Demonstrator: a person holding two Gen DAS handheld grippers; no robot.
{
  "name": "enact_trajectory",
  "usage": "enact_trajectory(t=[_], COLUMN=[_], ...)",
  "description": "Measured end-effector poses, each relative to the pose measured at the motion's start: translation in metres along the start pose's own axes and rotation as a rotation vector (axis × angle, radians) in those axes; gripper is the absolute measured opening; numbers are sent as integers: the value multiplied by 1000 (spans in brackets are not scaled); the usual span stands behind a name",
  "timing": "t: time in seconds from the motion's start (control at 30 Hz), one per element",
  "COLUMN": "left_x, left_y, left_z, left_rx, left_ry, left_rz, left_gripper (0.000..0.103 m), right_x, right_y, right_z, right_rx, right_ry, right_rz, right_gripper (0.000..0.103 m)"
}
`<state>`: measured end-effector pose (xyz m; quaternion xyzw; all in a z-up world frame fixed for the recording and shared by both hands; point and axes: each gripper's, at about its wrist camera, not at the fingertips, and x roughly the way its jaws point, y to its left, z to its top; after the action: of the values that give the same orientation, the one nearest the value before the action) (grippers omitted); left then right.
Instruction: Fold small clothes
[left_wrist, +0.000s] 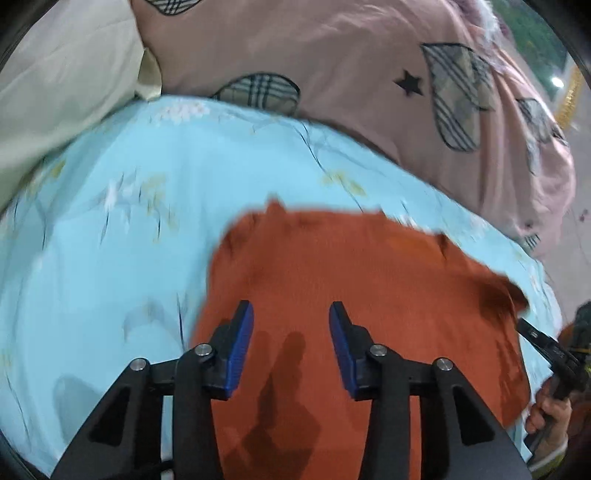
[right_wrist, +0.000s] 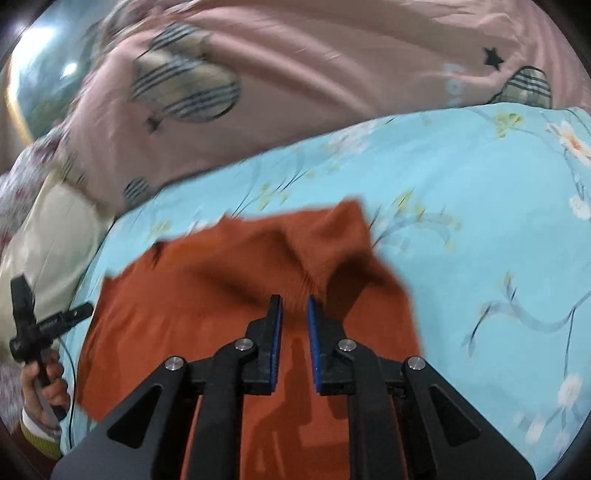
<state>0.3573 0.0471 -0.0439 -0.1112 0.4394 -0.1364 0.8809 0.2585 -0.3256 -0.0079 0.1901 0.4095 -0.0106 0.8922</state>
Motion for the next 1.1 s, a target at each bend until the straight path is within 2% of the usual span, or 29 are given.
enact_trajectory(t=[0.13,0.27,0.33,0.47,0.5,0.53,0.57,0.6,0.7,0.83,0.9,0.97,1.03,1.1], left_x=[-32,-61,-73,-80,-75,-73,-70,-68,-58,-44,-38,-34,-31,-35], left_y=[-1,-5,-7,-11,-12,-12,-11,-13,-10,6,9,11,11,4], left_z=[-58,-102,-123,-153,-158,-163,-165,-165,-156,-134,-123,-113,-106,-98], left_rx=[-29,-77,-114,-166,-181,-193,-204,-206,-231,-303,-304,-288,-257,-221], left_ry=[27,41,32,24,36,45,44,28,8,-29,-50,-69,-68,-89], left_rz=[-66,-121,-135,-138,-141,-145,-142,-133,-105,-109,-85,-45,-21,-18], left_gripper=[47,50,63,74,77,79,80,82,83,82,78,63,26,19], right_x=[-17,-32,-37,-45,-46,-48,-48,-49,-51,-47,-45,-45,-44,-42], right_y=[-1,-14,-11,7,11,16,19,23,31,33,29,25,20,16], right_z=[-30,-36,-40,-61,-66,-75,-80,-88,-104,-111,-111,-110,-106,-102], right_rx=[3,66,70,90,96,104,109,114,119,117,134,146,157,167], right_ry=[-8,-15,-1,6,7,8,9,10,27,60,67,63,66,70], right_rz=[-20,1,20,95,110,125,136,148,172,174,171,170,171,177], right_gripper=[15,15,15,17,19,25,32,34,36,36,36,37,38,38])
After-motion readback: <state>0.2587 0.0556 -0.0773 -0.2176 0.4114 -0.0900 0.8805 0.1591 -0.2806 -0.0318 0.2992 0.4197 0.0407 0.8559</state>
